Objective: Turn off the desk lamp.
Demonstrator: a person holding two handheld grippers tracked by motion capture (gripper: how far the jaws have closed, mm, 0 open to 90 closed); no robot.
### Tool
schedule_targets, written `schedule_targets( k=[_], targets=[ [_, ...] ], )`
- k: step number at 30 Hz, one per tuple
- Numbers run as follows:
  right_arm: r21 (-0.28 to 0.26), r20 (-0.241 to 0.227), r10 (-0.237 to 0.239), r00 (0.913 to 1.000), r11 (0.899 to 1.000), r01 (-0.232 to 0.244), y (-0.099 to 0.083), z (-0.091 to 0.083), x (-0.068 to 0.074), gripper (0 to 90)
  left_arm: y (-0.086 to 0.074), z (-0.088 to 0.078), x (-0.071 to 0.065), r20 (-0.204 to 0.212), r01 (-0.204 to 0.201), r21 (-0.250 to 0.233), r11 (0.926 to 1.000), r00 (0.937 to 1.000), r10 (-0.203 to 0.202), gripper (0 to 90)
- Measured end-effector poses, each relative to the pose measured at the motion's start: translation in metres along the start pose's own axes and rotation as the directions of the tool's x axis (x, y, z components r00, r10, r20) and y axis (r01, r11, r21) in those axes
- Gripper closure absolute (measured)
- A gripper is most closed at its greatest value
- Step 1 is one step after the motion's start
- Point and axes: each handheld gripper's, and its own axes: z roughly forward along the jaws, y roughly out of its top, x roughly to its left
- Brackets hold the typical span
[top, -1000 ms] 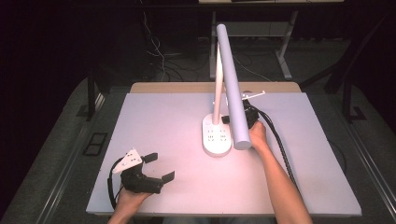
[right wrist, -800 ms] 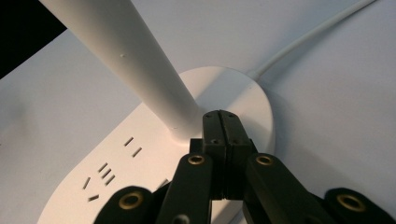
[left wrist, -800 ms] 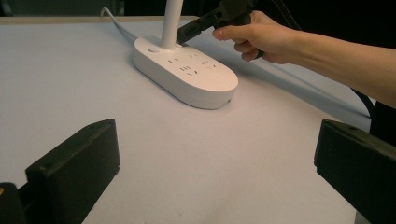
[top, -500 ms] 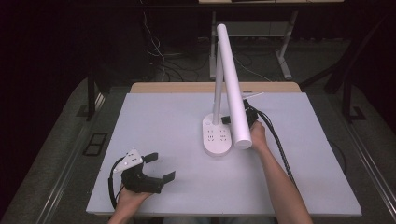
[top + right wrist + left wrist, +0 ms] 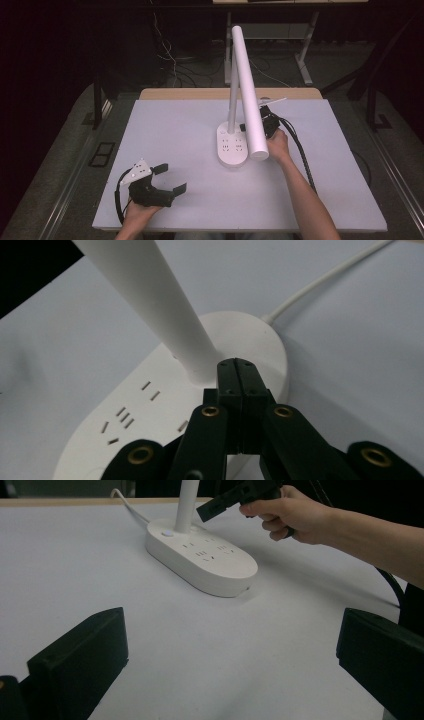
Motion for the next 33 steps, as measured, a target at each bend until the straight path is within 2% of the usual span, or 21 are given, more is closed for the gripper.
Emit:
schedule_targets(
  k=[7, 14, 18, 21, 24, 26, 30, 32, 33],
  targets=[
    [0.000, -0.002, -0.018, 0.9998, 1.000, 0.018, 0.003, -0.017, 0.013, 90.0, 0.000, 0.000, -0.001, 0.003, -0.001, -0.002, 1.0000, 1.0000, 0.001, 0.0],
    [-0.010, -0.002, -0.037, 0.9993, 0.999, 0.037, -0.001, -0.036, 0.016, 90.0, 0.000, 0.001, -0.002, 0.007, 0.000, -0.002, 1.0000, 1.0000, 0.000, 0.0],
    [-0.016, -0.008, -0.029, 0.9996, 0.999, 0.028, -0.004, -0.044, 0.016, 90.0, 0.000, 0.001, -0.002, 0.006, 0.001, -0.001, 1.0000, 1.0000, -0.001, 0.0],
    [-0.031, -0.024, -0.019, 0.9995, 0.999, 0.019, -0.007, -0.054, 0.016, 85.6, 0.000, 0.002, -0.002, 0.005, 0.001, -0.001, 1.0000, 1.0000, -0.001, 0.0],
    [-0.042, -0.031, -0.033, 0.9990, 0.999, 0.032, -0.010, -0.064, 0.018, 81.6, 0.000, 0.002, -0.002, 0.006, -0.003, 0.001, 1.0000, 1.0000, 0.003, 0.0],
    [-0.058, -0.041, -0.035, 0.9986, 0.998, 0.032, -0.014, -0.073, 0.020, 74.3, 0.000, 0.003, -0.002, 0.007, -0.002, 0.002, 1.0000, 1.0000, 0.002, 0.0],
    [-0.076, -0.049, -0.030, 0.9984, 0.997, 0.026, -0.020, -0.082, 0.022, 67.8, 0.000, 0.003, -0.003, 0.009, -0.001, 0.000, 1.0000, 1.0000, 0.001, 0.0],
    [-0.091, -0.054, -0.026, 0.9982, 0.996, 0.021, -0.024, -0.087, 0.025, 62.2, 0.000, 0.003, -0.003, 0.010, 0.000, 0.000, 1.0000, 1.0000, 0.000, 0.0],
    [-0.099, -0.052, -0.017, 0.9985, 0.995, 0.012, -0.029, -0.093, 0.027, 53.8, 0.000, 0.003, -0.003, 0.010, -0.001, 0.002, 1.0000, 1.0000, 0.001, 0.0]
  ],
)
